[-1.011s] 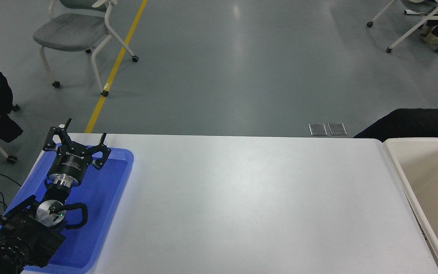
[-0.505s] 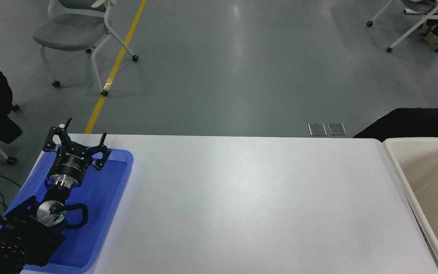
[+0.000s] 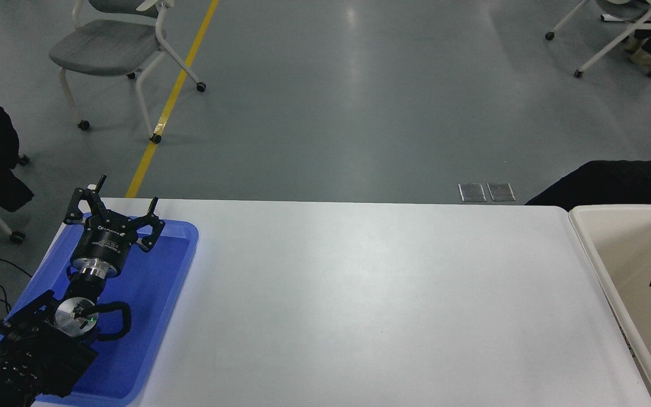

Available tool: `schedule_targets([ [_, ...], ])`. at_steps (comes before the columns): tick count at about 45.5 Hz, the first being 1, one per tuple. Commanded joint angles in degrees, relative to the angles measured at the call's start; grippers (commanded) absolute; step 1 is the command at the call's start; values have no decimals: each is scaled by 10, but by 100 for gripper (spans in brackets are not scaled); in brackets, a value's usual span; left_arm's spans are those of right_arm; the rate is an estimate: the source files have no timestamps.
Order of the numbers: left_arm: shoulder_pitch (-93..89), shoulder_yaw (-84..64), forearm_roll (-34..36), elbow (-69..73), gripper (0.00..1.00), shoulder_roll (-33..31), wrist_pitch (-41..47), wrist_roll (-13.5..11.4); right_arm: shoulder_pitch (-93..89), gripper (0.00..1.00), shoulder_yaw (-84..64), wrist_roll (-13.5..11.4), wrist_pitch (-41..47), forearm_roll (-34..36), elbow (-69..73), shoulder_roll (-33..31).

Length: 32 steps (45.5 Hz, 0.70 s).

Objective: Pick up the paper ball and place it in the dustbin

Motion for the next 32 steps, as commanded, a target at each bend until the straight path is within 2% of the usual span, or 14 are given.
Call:
schedule_targets([
  [1,-1,-1,0,0,100,0,0,0,-16,4,8,-1,-13,9,-8,16],
  [2,-1,0,0,0,100,0,0,0,-16,12,8,-1,-13,9,-8,16],
  [3,0,-1,0,0,100,0,0,0,-16,28,8,-1,-13,9,-8,16],
  [4,0,0,0,0,100,0,0,0,-16,57,8,-1,-13,9,-8,16],
  [5,-1,-1,0,0,100,0,0,0,-16,96,8,-1,-13,10,-8,16],
  [6,0,-1,0,0,100,0,0,0,-16,100,8,-1,-12,10,-8,16],
  [32,0,-1,0,0,100,0,0,0,-2,100,40,4,-25,18,-8,14],
])
